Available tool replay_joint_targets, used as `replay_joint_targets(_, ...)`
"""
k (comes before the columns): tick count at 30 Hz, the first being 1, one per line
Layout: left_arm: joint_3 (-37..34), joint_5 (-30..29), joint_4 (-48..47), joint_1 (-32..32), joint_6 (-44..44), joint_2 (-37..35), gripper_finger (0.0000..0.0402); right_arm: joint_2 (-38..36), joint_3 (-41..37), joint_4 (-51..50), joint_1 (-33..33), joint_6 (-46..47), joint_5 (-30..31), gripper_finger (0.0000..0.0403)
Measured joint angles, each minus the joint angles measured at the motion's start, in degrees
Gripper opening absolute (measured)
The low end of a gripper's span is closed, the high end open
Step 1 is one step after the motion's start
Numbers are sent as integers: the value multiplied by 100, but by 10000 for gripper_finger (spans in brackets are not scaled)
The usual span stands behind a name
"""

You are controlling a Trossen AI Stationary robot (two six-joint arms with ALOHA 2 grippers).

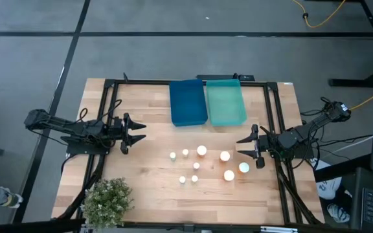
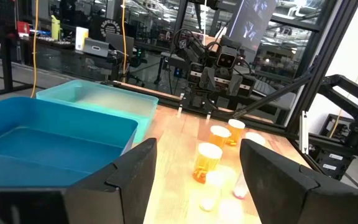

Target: Pick and place medicine bottles into bin by pill shape (circle, oval)

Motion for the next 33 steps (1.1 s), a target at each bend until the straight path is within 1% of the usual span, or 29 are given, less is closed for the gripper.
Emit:
replay_joint_targets(18,0,0,0,-1,-1,0,223,0,-2,-2,0,-1,0,191)
replay_joint_targets(20,-2,0,-1,1,64,0,223,2,-1,11,-1,-290,7,191)
replay_joint_targets(24,-1,-1,0,1,620,0,223,2,-2,26,-20,-1197,4,191)
replay_joint_targets(26,-2,0,0,1,787,0,223,2,-2,25,-20,-1330,3,191)
replay_joint_targets(33,-1,-2,2,1,962,0,223,0,0,33,-20,-1322,2,191)
